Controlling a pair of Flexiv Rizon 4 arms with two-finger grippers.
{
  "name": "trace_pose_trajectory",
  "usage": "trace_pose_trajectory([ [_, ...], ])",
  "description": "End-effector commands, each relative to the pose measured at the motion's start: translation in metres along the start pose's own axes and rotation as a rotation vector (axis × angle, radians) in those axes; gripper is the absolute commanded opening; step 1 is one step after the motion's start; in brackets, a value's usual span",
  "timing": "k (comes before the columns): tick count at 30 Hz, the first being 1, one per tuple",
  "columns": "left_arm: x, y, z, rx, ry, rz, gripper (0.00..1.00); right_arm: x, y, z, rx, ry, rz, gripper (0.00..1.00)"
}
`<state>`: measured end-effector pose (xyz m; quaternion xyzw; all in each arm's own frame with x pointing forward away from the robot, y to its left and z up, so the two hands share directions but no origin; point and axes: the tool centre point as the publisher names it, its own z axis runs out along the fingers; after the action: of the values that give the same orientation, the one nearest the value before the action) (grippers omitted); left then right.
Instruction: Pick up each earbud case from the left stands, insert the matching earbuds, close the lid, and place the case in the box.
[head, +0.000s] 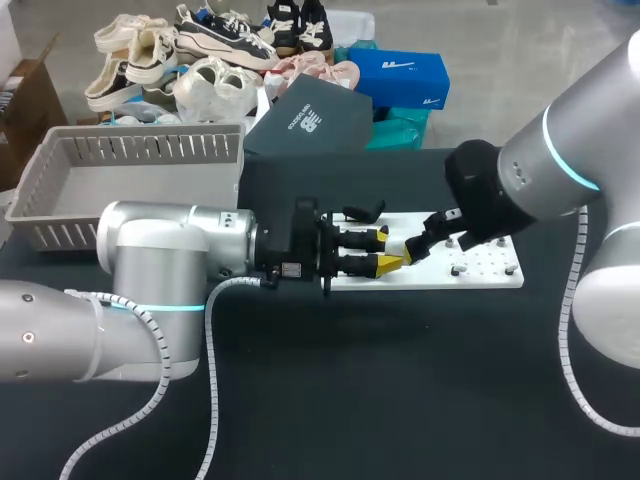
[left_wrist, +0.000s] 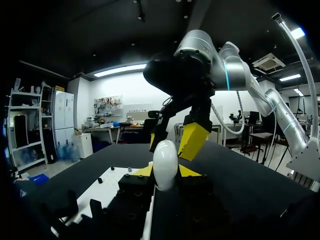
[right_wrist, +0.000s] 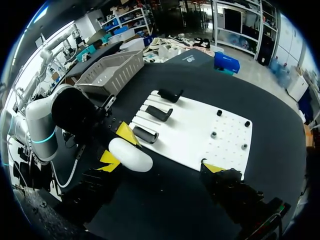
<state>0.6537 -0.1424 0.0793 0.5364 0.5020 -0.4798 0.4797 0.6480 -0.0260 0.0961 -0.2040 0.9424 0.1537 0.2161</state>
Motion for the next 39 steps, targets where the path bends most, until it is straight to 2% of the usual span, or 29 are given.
trace_pose_trajectory([
  [1,0.001,-0.001,0.0,-0.002,-0.002,0.001,0.0,0.001,0.0,-0.001,0.014,-0.013,0.006,1.0],
  [12,0.001,-0.001,0.0,-0.002,-0.002,0.001,0.0,-0.005,0.002,-0.005,0.02,-0.021,0.004,1.0],
  [21,0.001,-0.001,0.0,-0.002,-0.002,0.001,0.0,-0.023,-0.006,-0.016,0.069,-0.067,-0.005,1.0],
  [25,0.001,-0.001,0.0,-0.002,-0.002,0.001,0.0,-0.028,-0.011,-0.031,0.132,-0.105,-0.016,1.0],
  [29,0.001,-0.001,0.0,-0.002,-0.002,0.001,0.0,-0.024,-0.025,-0.045,0.225,-0.119,-0.011,1.0],
  [34,0.001,-0.001,0.0,-0.002,-0.002,0.001,0.0,-0.01,-0.05,-0.051,0.356,-0.095,0.01,1.0],
  [39,0.001,-0.001,0.0,-0.002,-0.002,0.001,0.0,0.008,-0.07,-0.048,0.441,-0.052,0.045,1.0],
])
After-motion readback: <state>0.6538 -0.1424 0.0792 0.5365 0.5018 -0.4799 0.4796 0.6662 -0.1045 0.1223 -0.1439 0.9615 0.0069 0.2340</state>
